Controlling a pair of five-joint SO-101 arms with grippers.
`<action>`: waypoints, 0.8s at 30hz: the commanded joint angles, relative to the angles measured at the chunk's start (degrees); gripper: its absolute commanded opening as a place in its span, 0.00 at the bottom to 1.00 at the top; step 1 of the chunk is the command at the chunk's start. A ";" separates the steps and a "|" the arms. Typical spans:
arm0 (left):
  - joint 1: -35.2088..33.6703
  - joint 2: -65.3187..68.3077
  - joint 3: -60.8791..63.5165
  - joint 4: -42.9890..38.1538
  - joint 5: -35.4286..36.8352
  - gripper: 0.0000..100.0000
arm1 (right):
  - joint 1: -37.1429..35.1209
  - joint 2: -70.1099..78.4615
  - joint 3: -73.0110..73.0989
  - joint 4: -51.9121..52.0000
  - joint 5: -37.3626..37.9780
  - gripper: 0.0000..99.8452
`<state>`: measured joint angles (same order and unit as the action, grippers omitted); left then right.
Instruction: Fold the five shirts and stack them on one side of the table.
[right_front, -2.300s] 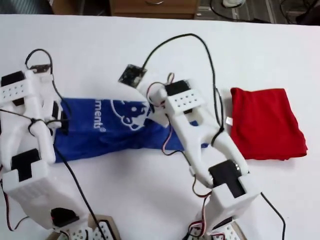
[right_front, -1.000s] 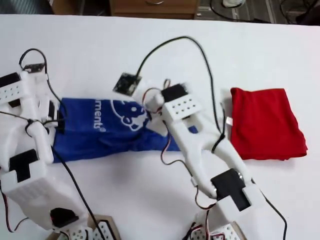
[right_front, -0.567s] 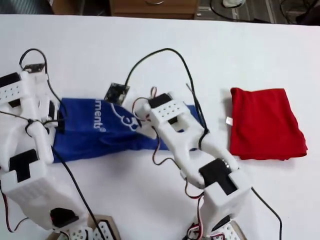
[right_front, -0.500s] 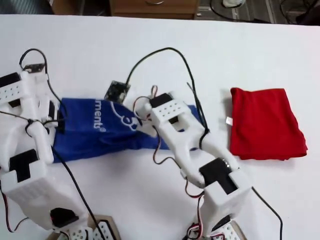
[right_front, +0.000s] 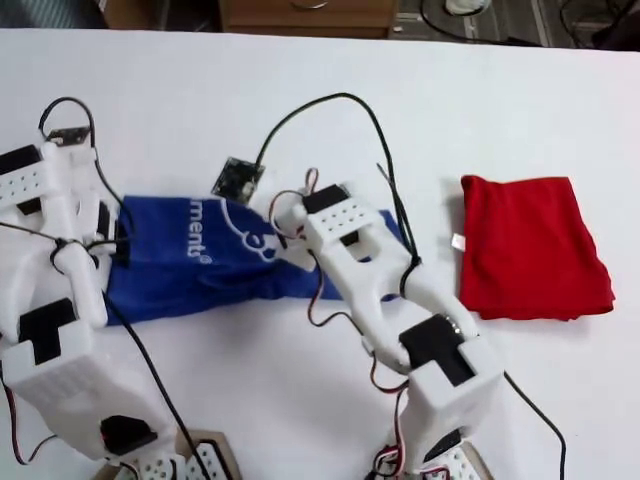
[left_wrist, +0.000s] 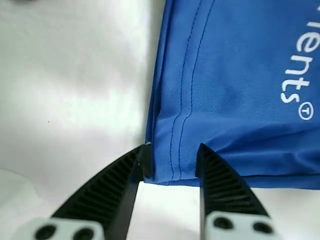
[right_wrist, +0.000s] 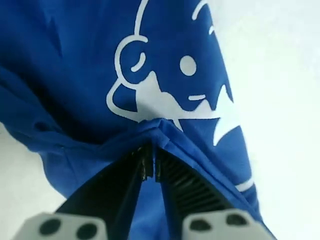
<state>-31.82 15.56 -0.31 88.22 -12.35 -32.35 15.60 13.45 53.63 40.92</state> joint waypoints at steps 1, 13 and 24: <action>-0.26 -0.35 -0.66 0.62 2.02 0.18 | 0.48 1.98 -0.62 -1.10 -0.44 0.02; -0.35 -0.26 -10.86 6.15 6.07 0.22 | 0.84 -14.73 -3.69 13.67 -0.44 0.03; -0.44 9.23 -8.48 -4.31 7.47 0.22 | 9.19 -38.37 -3.69 28.88 0.00 0.10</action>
<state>-31.82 22.42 -7.96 86.64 -5.14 -25.58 -14.11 12.13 79.47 40.92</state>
